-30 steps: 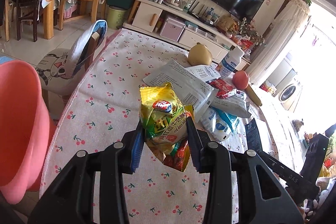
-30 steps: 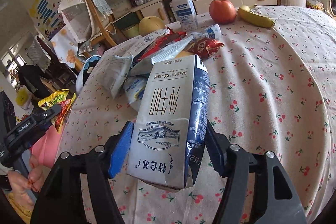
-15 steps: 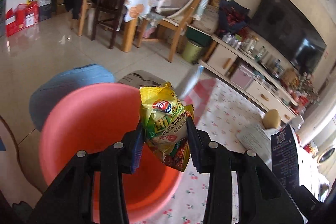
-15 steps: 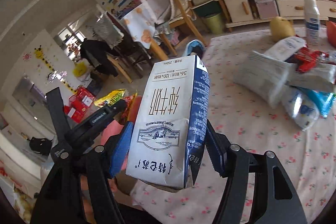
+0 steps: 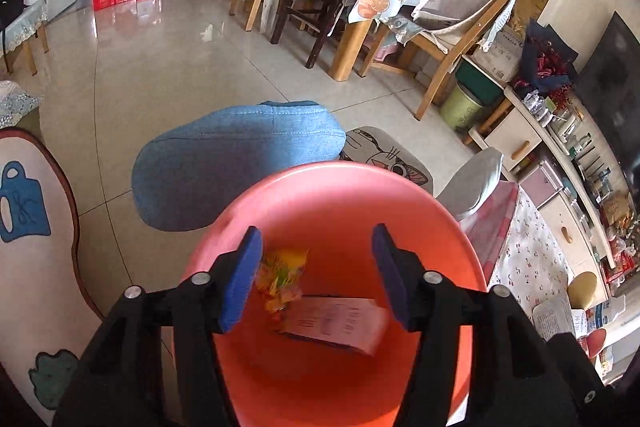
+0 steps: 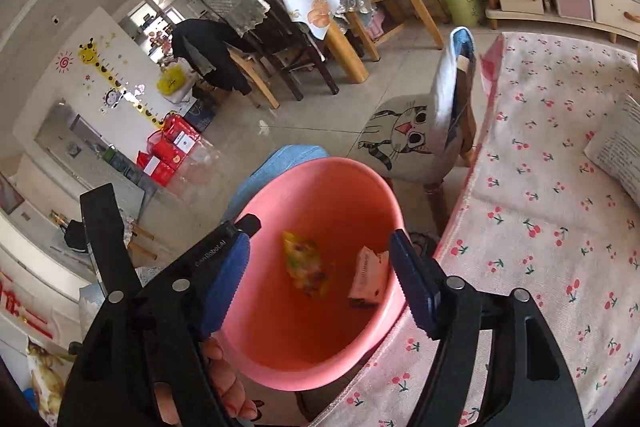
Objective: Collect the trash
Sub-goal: 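Drop the chip bag into the pink bucket with the left tool while the right tool drops the carton in, then move both open tools back over the table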
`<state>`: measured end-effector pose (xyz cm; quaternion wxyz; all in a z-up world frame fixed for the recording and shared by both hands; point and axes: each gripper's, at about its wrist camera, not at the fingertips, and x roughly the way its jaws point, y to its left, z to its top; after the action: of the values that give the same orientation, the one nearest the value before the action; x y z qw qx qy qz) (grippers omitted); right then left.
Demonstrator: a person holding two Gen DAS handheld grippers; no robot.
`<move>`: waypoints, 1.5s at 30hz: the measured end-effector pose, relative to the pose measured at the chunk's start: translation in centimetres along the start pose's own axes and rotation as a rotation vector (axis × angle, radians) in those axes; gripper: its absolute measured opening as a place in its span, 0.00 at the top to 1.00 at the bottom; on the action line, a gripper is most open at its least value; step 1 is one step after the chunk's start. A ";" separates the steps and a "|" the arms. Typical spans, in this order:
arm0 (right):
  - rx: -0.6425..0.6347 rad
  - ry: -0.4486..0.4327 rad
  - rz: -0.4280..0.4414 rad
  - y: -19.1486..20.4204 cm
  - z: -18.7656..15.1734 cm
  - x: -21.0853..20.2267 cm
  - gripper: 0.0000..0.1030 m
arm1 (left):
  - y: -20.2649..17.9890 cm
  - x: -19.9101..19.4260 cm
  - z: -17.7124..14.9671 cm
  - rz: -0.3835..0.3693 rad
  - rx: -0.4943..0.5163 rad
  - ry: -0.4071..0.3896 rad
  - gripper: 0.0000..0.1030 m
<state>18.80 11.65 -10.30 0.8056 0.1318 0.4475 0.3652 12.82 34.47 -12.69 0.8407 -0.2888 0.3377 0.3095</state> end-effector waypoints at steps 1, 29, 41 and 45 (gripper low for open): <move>0.009 -0.017 -0.006 -0.5 -0.2 -0.7 0.18 | -0.1 -0.2 -0.1 -0.006 0.015 -0.015 0.34; -0.293 -0.437 -0.489 -8.1 -5.7 -16.5 0.04 | -8.7 -3.1 -3.7 0.010 0.283 -0.147 0.18; -0.167 -0.369 -0.437 -15.9 -6.9 -18.3 0.05 | -15.0 -4.2 -7.5 -0.148 0.394 -0.151 0.17; -0.127 -0.385 -0.451 -18.2 -6.7 -19.9 0.05 | -17.5 -5.0 -9.0 -0.203 0.462 -0.182 0.17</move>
<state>15.28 -15.89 -11.41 0.9429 0.0452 0.2810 0.1729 18.97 15.32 -9.58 0.9379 -0.0927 0.2919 0.1631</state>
